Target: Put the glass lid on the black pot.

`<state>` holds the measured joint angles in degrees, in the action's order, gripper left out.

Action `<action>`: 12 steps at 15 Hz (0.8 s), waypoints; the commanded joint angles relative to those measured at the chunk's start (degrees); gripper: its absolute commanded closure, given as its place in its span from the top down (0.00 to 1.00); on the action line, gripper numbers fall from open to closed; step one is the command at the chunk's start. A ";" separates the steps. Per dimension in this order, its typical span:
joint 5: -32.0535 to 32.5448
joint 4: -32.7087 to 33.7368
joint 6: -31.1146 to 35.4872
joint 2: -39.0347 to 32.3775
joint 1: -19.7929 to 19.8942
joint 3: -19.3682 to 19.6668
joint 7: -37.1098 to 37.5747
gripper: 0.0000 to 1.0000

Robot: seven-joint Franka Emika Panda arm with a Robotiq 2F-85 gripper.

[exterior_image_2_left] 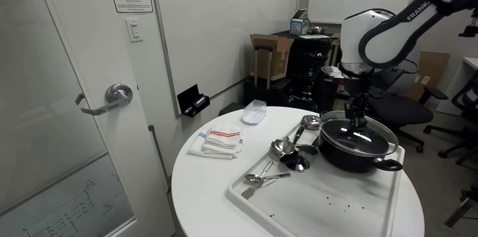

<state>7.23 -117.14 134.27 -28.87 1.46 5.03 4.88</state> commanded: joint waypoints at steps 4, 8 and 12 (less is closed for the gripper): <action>-4.60 6.40 -5.65 -3.67 2.77 1.26 3.33 0.26; -7.34 10.06 -7.70 -6.85 4.49 1.51 4.59 0.26; -9.46 13.26 -9.17 -9.40 5.81 1.80 5.71 0.26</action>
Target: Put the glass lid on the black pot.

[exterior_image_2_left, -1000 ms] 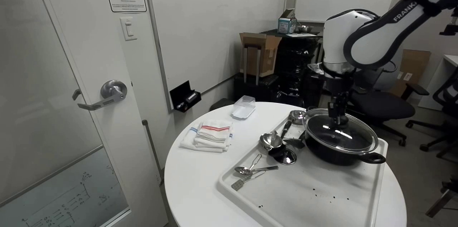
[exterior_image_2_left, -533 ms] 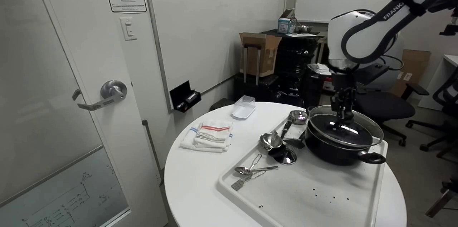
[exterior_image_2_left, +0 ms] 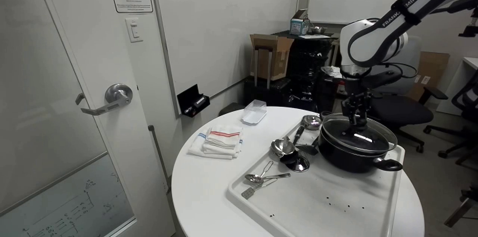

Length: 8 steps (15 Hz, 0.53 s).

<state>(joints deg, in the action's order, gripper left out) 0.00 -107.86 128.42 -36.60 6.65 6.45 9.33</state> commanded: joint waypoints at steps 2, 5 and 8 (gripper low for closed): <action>-2.58 5.06 -3.62 -2.52 0.89 0.71 2.09 0.26; -2.64 6.39 -3.58 -3.68 1.04 1.17 3.14 0.26; -2.54 7.40 -3.41 -4.84 0.95 1.42 4.25 0.26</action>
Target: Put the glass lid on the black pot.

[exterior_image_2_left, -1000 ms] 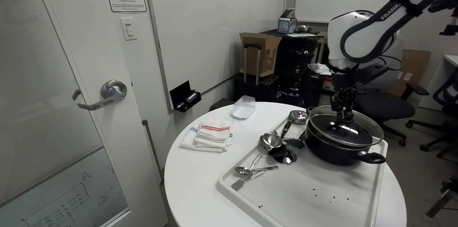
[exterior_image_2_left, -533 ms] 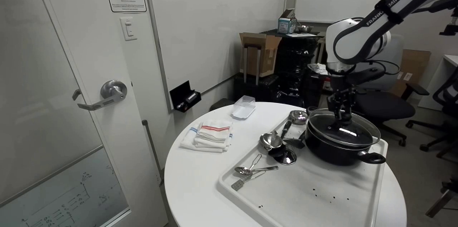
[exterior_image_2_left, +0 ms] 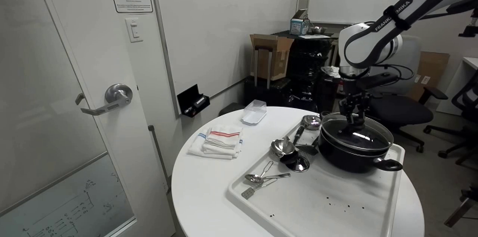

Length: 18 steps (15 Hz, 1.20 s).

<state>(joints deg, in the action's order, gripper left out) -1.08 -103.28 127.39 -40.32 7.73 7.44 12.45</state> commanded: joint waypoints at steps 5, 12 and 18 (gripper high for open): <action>-1.39 3.89 -2.19 -2.69 -0.28 0.50 2.10 0.26; -1.49 4.31 -1.92 -3.36 -0.20 0.57 2.71 0.26; -1.41 4.34 -1.70 -3.55 -0.20 0.66 2.71 0.26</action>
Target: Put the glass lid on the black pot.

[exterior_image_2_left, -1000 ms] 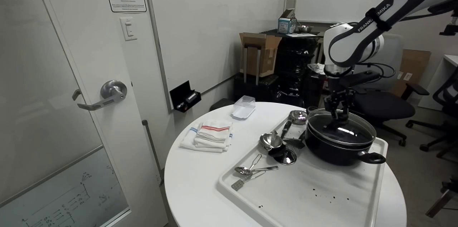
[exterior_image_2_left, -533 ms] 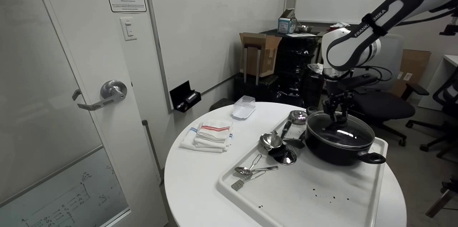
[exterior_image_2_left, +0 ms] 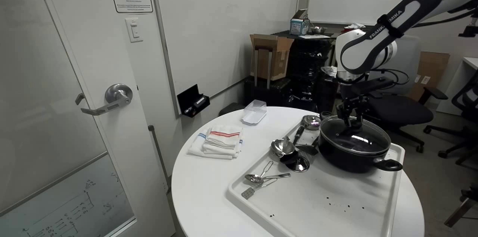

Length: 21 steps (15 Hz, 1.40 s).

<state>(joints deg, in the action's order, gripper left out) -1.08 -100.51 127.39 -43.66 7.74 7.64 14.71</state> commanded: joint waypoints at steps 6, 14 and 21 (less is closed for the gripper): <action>-1.22 1.19 -1.21 -0.57 -0.43 0.41 0.37 0.26; -1.55 0.69 0.05 -0.67 -0.16 0.10 -0.19 0.26; -2.66 0.41 1.44 -0.53 0.54 -0.69 -1.21 0.26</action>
<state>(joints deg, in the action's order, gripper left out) -1.34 -100.49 128.42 -44.60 7.73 7.58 14.65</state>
